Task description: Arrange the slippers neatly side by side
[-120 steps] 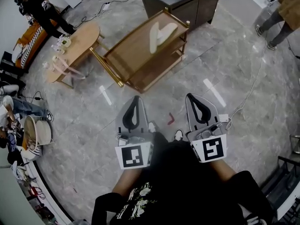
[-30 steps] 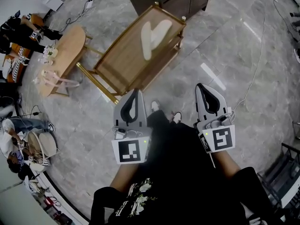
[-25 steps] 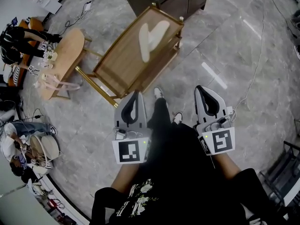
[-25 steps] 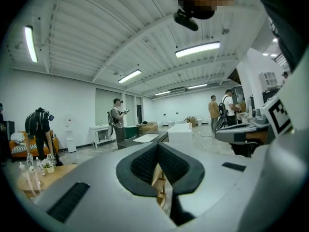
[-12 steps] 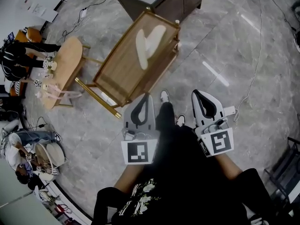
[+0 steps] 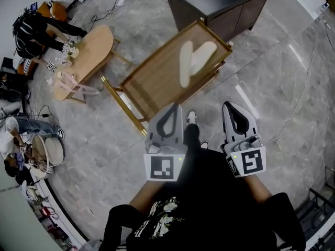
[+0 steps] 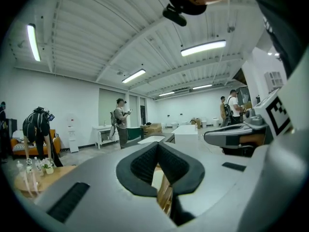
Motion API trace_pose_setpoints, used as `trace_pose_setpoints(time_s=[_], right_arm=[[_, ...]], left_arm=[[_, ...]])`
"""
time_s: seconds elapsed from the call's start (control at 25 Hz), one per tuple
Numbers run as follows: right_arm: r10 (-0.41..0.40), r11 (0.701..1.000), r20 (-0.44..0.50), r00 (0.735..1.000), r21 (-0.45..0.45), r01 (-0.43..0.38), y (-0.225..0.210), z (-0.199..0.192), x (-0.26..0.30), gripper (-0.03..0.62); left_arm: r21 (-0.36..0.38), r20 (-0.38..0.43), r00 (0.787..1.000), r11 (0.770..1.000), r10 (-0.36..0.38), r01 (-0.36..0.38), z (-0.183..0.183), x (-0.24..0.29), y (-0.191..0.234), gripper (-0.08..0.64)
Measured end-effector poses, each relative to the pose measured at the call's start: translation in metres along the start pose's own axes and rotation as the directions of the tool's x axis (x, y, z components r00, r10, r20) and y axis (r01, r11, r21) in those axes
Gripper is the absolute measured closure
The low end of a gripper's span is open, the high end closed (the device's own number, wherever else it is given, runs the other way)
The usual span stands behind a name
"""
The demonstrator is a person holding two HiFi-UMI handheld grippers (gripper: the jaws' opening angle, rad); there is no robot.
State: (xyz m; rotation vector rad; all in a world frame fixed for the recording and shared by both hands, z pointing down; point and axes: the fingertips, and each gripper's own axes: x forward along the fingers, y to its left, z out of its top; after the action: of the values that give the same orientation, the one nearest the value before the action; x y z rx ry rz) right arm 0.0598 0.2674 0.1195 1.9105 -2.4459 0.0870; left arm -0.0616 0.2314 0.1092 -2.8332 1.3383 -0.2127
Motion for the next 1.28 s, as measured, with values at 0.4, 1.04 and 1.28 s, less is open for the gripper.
trace_pose_setpoints(time_s=[0.4,1.04,1.28], right_arm=[[-0.021,0.992,0.045,0.999,-0.123,0.027,-0.025,0.044,0.078,0.594],[-0.012,0.998,0.021,1.0,-0.068,0.014,-0.079,0.045,0.167,0.594],[0.139,0.989,-0.002,0.99,-0.049,-0.139,-0.099,0.037,0.214,0.594]], left_arm=[[-0.018,0.052,0.999,1.0,-0.012,0.013,0.009,0.063,0.052,0.557],[-0.01,-0.005,1.0,1.0,0.006,-0.006,0.02,0.153,0.097,0.557],[-0.01,-0.048,0.99,0.991,0.134,-0.135,0.013,0.175,0.106,0.555]])
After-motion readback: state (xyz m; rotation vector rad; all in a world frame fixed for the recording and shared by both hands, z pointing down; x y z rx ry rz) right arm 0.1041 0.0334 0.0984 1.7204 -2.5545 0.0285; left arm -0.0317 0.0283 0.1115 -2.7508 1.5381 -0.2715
